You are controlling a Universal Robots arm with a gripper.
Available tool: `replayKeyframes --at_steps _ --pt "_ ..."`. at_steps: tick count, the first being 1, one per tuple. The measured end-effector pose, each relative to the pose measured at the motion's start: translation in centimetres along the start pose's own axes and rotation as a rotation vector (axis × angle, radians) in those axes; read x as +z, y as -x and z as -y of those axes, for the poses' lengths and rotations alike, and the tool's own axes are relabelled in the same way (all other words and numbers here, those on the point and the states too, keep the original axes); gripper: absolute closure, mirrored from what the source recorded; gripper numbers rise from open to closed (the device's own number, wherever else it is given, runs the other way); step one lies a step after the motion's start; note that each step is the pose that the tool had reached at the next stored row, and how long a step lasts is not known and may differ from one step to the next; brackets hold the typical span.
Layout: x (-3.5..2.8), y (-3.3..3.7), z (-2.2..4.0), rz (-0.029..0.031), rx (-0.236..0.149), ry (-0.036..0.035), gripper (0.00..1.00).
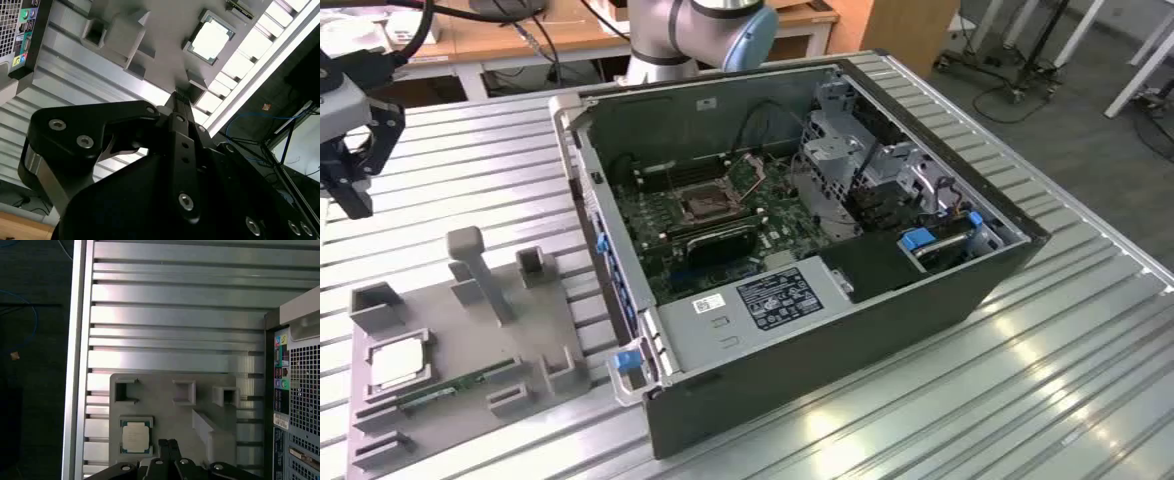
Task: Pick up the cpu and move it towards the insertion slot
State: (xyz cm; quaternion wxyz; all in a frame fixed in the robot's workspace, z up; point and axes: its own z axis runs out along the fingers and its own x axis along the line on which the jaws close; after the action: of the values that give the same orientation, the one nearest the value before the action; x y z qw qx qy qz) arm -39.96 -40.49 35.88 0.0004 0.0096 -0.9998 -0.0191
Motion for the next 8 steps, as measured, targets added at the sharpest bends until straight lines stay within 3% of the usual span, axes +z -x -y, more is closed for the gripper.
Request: replayKeyframes --at_steps 8 --pt "0.0 0.0 0.0 0.0 0.0 0.0022 0.89"
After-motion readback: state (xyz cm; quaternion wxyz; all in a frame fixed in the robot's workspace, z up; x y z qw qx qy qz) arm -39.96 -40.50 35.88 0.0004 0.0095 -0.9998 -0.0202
